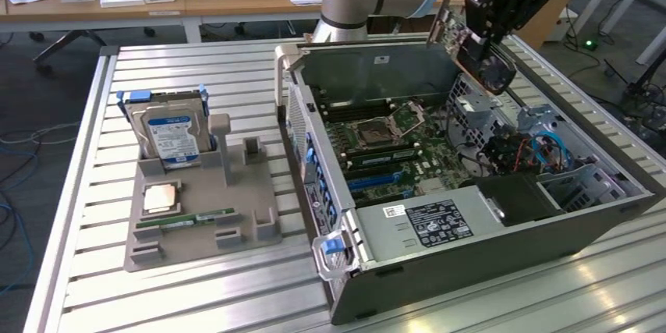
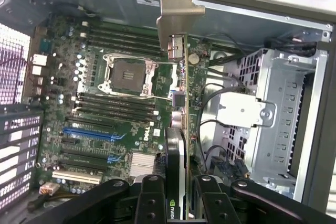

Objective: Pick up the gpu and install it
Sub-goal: 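Insert the gpu into the slot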

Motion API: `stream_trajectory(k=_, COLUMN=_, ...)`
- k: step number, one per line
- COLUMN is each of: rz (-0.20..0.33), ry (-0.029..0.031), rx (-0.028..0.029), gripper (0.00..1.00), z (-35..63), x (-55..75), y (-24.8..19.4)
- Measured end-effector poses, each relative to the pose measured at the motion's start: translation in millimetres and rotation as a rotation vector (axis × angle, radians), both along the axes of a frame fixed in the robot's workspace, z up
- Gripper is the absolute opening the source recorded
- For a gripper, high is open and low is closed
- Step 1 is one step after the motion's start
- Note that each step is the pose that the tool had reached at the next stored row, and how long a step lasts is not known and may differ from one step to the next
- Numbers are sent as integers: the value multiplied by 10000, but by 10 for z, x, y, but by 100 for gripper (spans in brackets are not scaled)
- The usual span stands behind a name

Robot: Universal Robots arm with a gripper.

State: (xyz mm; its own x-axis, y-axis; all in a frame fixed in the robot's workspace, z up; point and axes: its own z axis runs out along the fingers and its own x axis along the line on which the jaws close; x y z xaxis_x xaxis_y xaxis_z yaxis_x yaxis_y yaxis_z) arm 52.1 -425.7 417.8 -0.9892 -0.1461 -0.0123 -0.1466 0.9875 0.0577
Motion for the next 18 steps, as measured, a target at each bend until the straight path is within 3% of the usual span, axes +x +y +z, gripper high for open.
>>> stream_trajectory(k=18, rz=1867, ry=0, rx=1, gripper=27, z=-3, x=-9, y=0)
